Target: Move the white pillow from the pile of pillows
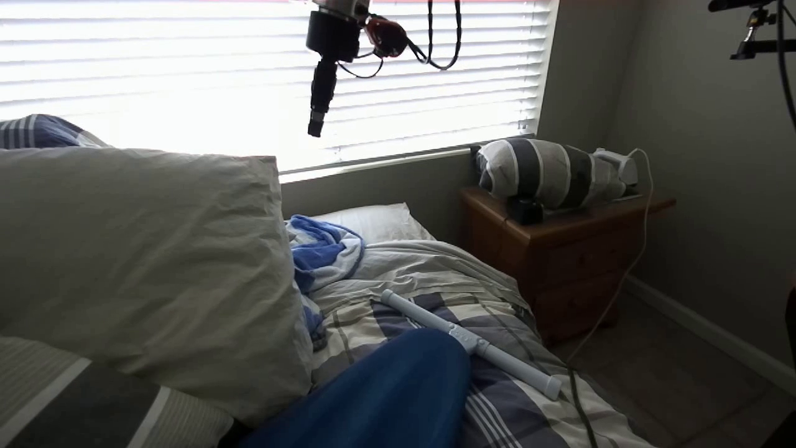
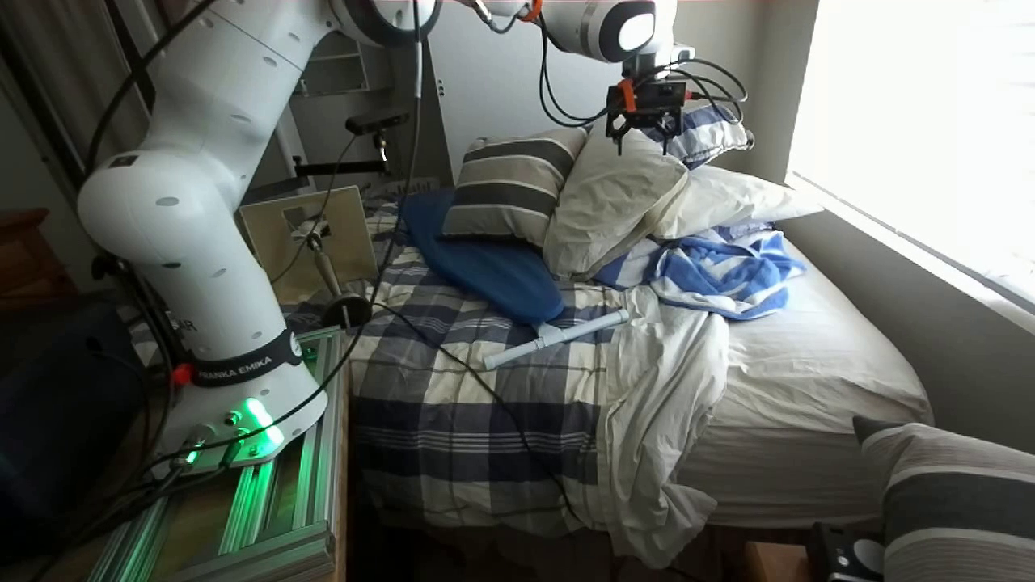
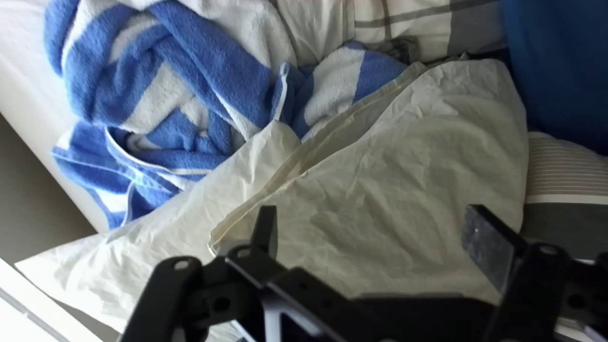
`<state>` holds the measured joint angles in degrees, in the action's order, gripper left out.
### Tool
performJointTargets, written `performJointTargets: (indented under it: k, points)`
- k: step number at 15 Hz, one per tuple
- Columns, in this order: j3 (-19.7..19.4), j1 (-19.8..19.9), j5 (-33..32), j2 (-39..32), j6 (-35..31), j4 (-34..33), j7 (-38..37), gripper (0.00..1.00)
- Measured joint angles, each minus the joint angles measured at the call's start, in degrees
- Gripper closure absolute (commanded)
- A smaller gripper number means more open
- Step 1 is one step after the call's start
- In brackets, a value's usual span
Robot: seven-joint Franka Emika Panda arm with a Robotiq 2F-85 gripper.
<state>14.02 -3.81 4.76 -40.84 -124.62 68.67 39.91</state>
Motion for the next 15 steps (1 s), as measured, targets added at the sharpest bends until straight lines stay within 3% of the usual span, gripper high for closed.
performJointTargets:
  k: [7,15]
  points:
    - [2.93,-2.05,0.8,-13.91,1.43,-17.24,10.15,0.0]
    - [-0.05,-6.78,-1.1,-24.17,1.83,-32.96,16.41,0.0]
